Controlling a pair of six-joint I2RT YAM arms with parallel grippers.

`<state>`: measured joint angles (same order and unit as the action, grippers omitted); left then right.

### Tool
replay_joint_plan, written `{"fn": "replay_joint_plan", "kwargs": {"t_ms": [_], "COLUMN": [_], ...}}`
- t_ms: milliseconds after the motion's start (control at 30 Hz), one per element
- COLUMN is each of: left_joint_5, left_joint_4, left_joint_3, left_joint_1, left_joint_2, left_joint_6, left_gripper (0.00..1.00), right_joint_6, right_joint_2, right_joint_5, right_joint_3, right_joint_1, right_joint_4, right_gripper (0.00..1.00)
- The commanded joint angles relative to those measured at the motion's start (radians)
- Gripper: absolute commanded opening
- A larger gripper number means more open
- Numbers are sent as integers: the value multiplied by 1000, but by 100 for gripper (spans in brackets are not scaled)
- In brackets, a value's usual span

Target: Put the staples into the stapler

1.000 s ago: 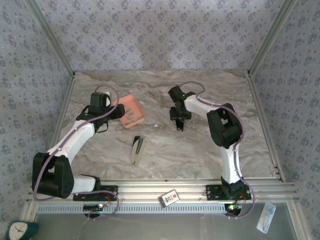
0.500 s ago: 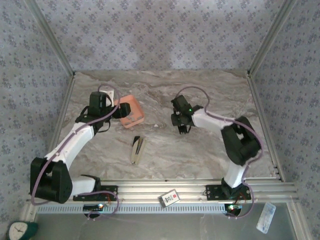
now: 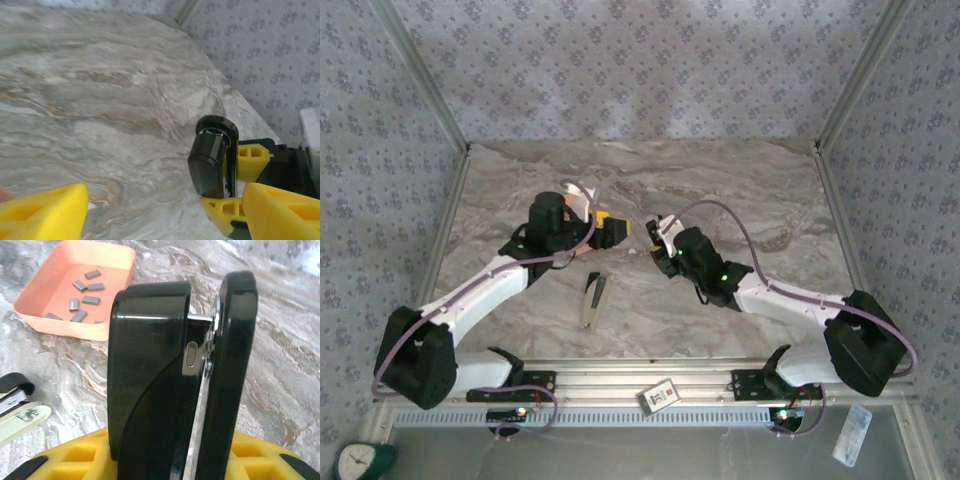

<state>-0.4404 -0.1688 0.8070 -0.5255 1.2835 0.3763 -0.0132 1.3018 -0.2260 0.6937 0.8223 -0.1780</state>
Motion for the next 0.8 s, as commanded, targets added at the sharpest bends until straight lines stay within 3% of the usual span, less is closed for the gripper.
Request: {"fn": "replay_joint_plan", "kwargs": {"t_ms": [0, 367, 500, 667, 767], "left_joint_5": [-48, -69, -76, -120, -174], "left_joint_4": [-73, -171, -218, -223, -187], "left_joint_3": [45, 69, 63, 64, 77], "left_joint_1": [-43, -115, -122, -128, -135], "left_joint_2": [42, 117, 115, 116, 119], "left_joint_6": [7, -2, -2, -33, -83], "left_gripper": [80, 77, 65, 38, 33], "right_joint_6": [65, 81, 84, 87, 99], "right_joint_2": [-61, -98, -101, -106, -116], "right_joint_5": [-70, -73, -70, -68, -58], "right_joint_3": [-13, -30, -33, -39, -39], "right_joint_1": [24, 53, 54, 54, 55], "right_joint_4": [-164, -187, -187, -202, -204], "right_gripper": [33, 34, 34, 34, 34]}}
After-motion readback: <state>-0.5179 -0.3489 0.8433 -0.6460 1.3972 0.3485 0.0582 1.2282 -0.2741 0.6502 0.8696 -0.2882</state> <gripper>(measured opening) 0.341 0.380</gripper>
